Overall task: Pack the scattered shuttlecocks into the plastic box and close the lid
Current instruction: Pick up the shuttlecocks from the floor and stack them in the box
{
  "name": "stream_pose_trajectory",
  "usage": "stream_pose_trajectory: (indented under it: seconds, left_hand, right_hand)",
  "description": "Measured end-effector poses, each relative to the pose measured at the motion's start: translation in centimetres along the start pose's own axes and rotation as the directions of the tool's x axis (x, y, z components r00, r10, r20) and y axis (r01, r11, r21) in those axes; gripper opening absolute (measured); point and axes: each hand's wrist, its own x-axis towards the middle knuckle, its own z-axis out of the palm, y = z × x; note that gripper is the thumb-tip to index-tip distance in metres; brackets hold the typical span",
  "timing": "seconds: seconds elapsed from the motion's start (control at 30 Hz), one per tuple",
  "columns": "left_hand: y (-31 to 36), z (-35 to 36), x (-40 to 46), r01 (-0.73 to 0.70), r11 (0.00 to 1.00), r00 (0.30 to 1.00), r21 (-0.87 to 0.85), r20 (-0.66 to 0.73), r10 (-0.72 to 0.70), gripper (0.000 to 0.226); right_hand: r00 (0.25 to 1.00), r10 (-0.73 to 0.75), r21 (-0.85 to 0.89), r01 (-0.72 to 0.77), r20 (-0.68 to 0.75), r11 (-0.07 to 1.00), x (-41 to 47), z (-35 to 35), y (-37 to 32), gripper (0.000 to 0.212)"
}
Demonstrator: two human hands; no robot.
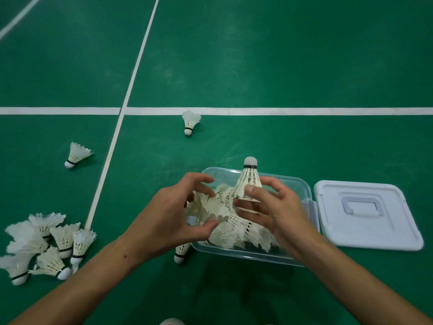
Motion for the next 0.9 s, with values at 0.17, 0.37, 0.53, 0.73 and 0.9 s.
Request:
stream_pose_trajectory:
  seconds: [0.17, 0.37, 0.53, 0.73, 0.9]
  left_hand:
    - [-0.7, -1.4, -0.7, -0.023, 0.99, 0.999, 0.141, -0.031, 0.028, 0.074]
    - [-1.2, -1.7, -1.4, -0.046, 0.945, 0.998, 0.323, -0.026, 0.057, 0.075]
    - [-1.1, -1.4, -1.7, -0.043, 0.931, 0.998, 0.362, -0.023, 0.055, 0.075]
    - [-1.2, -1.3, -1.7, -0.042, 0.931, 0.999, 0.362, -0.009, 0.048, 0.073]
    - [-1.5, -1.2, -1.9, -0.03, 0.937, 0.999, 0.349, -0.012, 0.037, 0.07]
  right_hand:
    - [0.969, -0.142, -0.92, 0.237, 0.201, 0.311, -0.7, -3.2, 1.1, 0.051]
    - [0.907, -0.064, -0.907, 0.411, 0.417, -0.089, -0.5, -1.8, 2.5, 0.061]
    - [0.876, -0.038, -0.827, 0.44, 0.481, -0.35, -0.5, 0.1, 2.9, 0.045]
    - [0.878, 0.012, -0.858, 0.471, 0.479, -0.204, 0.6, 1.3, 2.2, 0.067]
    - [0.887, -0.011, -0.846, 0.438, 0.463, -0.305, 0.5, 3.3, 2.5, 0.031]
